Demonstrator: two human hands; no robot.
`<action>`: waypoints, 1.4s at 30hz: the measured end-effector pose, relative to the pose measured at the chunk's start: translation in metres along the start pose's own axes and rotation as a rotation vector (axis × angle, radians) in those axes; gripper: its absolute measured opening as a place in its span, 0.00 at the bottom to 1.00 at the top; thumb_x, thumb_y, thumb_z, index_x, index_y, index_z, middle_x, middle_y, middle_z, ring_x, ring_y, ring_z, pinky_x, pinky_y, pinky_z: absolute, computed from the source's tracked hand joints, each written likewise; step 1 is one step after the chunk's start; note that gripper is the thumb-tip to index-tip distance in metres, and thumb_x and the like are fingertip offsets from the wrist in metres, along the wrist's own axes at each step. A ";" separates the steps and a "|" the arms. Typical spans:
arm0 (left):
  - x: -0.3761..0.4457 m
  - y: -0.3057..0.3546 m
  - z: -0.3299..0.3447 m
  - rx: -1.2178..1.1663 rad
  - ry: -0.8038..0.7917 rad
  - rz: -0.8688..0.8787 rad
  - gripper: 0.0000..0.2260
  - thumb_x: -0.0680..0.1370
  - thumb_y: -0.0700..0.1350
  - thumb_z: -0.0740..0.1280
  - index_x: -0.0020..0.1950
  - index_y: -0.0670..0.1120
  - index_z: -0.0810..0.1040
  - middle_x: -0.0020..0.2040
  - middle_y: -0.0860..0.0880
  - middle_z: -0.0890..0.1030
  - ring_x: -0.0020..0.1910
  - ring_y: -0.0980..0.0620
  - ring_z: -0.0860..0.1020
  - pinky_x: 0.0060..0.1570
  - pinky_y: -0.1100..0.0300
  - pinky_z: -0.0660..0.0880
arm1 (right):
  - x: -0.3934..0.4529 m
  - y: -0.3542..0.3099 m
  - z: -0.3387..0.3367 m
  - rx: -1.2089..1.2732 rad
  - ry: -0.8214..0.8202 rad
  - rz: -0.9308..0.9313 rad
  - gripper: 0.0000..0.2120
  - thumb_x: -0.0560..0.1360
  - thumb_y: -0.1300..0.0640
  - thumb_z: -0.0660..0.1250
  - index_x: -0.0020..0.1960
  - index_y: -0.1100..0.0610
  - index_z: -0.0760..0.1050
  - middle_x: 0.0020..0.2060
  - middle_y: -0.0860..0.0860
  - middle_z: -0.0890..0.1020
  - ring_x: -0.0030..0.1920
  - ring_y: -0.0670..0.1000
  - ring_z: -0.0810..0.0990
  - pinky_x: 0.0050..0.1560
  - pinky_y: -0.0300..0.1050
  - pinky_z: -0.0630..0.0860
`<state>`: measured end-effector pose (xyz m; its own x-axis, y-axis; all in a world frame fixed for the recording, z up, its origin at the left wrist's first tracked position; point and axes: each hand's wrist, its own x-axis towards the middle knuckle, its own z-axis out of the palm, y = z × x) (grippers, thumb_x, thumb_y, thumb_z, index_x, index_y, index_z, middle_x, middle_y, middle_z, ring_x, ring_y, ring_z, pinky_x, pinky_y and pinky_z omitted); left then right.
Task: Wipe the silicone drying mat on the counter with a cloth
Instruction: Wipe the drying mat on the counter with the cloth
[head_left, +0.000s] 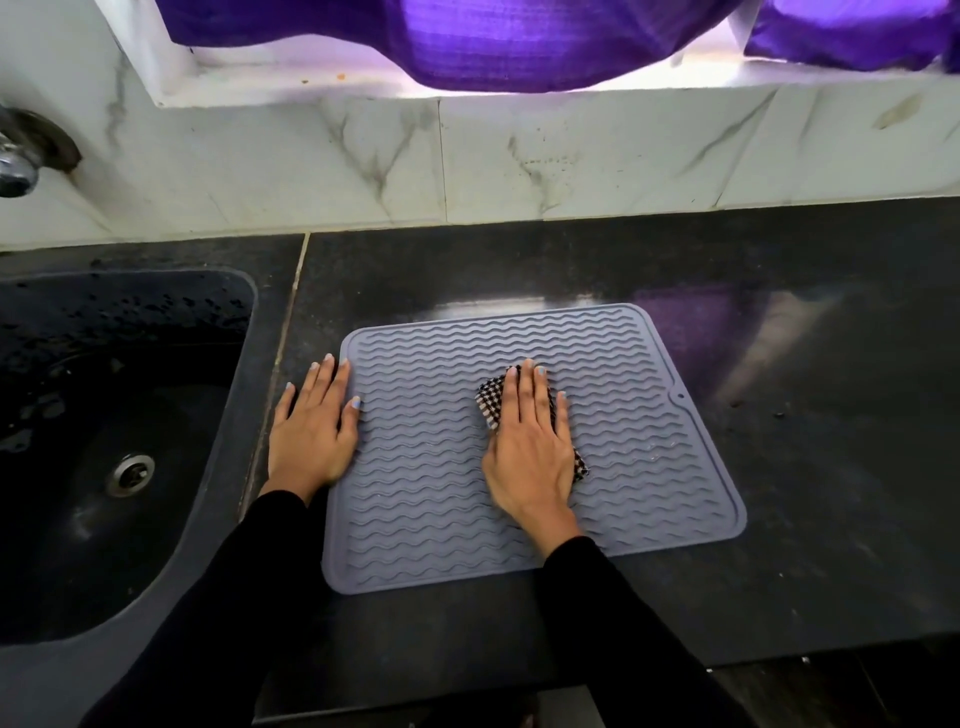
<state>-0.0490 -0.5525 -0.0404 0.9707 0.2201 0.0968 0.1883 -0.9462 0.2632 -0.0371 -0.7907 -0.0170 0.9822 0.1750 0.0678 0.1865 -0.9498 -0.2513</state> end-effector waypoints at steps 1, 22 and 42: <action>0.000 0.000 0.000 -0.002 -0.001 0.002 0.30 0.75 0.58 0.41 0.76 0.50 0.53 0.77 0.51 0.54 0.76 0.54 0.50 0.73 0.52 0.45 | -0.001 0.001 0.000 0.014 -0.004 -0.004 0.33 0.77 0.54 0.52 0.76 0.58 0.41 0.76 0.53 0.43 0.76 0.50 0.39 0.75 0.52 0.39; 0.001 0.001 0.000 -0.009 -0.009 -0.001 0.29 0.76 0.56 0.44 0.76 0.49 0.54 0.77 0.49 0.55 0.76 0.53 0.51 0.73 0.51 0.45 | -0.024 0.052 -0.019 0.030 0.011 0.095 0.33 0.77 0.54 0.53 0.76 0.60 0.41 0.76 0.56 0.44 0.76 0.52 0.42 0.76 0.48 0.42; -0.001 0.003 -0.005 -0.026 -0.018 0.010 0.29 0.76 0.55 0.45 0.76 0.47 0.56 0.76 0.48 0.56 0.76 0.50 0.53 0.73 0.49 0.47 | -0.016 0.076 -0.067 0.581 0.022 0.283 0.26 0.80 0.57 0.54 0.76 0.56 0.51 0.75 0.50 0.56 0.75 0.50 0.53 0.74 0.48 0.52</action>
<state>-0.0502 -0.5542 -0.0345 0.9750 0.2064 0.0821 0.1752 -0.9418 0.2870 -0.0398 -0.8832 0.0279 0.9956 -0.0724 -0.0597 -0.0928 -0.6625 -0.7433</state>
